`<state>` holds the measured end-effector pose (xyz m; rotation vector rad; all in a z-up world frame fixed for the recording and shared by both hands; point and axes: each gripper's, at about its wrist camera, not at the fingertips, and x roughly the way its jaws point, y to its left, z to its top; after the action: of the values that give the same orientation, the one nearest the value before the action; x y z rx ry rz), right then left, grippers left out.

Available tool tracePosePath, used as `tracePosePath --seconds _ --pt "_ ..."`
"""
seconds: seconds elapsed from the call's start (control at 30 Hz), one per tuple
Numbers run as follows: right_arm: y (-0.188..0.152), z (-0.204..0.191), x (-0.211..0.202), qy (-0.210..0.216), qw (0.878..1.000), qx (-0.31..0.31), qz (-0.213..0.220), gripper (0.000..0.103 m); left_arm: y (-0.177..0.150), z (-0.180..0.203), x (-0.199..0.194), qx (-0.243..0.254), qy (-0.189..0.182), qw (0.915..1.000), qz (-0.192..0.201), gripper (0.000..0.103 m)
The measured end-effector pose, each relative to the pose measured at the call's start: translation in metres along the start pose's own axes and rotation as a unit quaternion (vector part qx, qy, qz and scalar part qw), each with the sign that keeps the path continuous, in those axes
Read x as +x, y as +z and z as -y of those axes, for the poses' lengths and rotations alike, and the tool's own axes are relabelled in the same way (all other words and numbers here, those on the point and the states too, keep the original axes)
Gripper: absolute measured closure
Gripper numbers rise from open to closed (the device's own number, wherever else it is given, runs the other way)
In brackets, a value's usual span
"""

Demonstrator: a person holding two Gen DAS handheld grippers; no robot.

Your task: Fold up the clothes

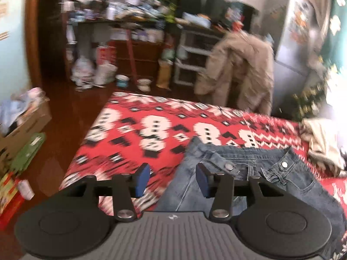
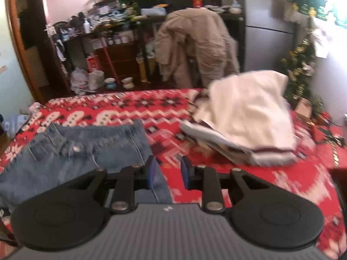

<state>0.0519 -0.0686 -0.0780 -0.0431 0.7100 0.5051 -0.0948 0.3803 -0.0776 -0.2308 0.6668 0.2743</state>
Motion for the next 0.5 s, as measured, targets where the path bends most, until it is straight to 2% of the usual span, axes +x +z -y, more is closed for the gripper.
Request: tracePosePath --seconds 0.17,0.27,0.43,0.5 --pt "0.028 -0.015 0.072 0.038 0.999 -0.011 -0.019 0.071 0.022 0.013 0.074 0.039 -0.01 0.9973 -0.061 0.054" --pt "0.039 -0.023 0.118 0.049 0.998 -0.022 -0.036 0.071 0.028 0.01 0.109 0.037 -0.025 0.9947 -0.093 0.054" --pt "0.044 -0.034 0.18 0.065 0.995 -0.049 -0.062 0.071 0.025 0.007 0.143 0.041 -0.033 0.9912 -0.122 0.054" --pt "0.045 -0.039 0.196 0.067 0.994 -0.058 -0.07 0.07 0.025 0.011 0.146 0.045 -0.038 0.9911 -0.12 0.052"
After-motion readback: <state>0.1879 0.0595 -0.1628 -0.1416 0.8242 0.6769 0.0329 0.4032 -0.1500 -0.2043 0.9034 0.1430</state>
